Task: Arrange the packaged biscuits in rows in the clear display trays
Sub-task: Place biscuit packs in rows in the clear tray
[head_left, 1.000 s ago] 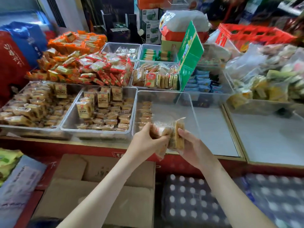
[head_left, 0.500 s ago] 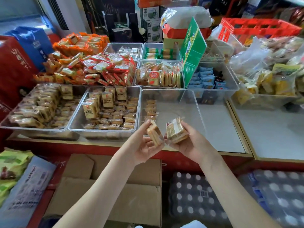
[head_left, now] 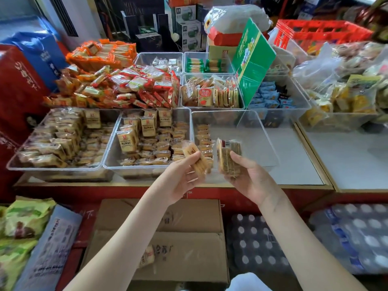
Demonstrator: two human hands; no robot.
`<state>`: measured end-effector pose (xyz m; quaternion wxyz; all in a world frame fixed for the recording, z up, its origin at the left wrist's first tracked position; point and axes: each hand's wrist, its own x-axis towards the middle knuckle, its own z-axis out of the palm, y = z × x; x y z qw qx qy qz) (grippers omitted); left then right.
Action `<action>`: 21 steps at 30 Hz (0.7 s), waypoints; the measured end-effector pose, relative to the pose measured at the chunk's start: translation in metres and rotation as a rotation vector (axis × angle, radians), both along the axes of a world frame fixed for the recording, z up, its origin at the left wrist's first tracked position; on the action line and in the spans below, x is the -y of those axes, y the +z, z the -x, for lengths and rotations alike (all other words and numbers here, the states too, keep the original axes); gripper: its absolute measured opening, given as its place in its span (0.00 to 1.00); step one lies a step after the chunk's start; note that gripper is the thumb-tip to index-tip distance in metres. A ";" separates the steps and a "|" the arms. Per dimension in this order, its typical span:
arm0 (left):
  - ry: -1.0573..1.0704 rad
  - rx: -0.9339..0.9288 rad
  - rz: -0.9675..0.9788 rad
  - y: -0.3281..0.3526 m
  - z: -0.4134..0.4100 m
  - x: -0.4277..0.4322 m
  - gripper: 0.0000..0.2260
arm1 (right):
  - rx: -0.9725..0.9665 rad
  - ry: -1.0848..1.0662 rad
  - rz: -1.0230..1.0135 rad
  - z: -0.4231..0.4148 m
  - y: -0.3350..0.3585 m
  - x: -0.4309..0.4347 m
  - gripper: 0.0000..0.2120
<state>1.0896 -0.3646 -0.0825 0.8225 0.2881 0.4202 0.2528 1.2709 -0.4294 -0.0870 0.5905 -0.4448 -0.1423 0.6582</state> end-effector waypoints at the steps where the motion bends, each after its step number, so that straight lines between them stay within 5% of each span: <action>1: -0.015 -0.001 -0.035 -0.001 0.003 -0.002 0.14 | 0.008 0.008 -0.026 0.003 -0.001 0.000 0.13; 6: -0.112 0.011 -0.152 -0.004 0.013 -0.007 0.17 | -0.026 0.103 -0.158 0.020 -0.008 -0.003 0.18; 11: -0.188 -0.062 -0.253 -0.006 0.013 -0.012 0.26 | 0.341 0.187 -0.087 0.029 -0.018 -0.017 0.25; 16: -0.194 -0.168 -0.289 -0.008 0.008 -0.020 0.16 | 0.494 0.118 -0.080 0.028 -0.016 -0.021 0.17; 21: -0.220 -0.240 -0.349 -0.010 -0.003 -0.025 0.17 | 0.544 0.236 -0.066 0.017 -0.013 -0.026 0.30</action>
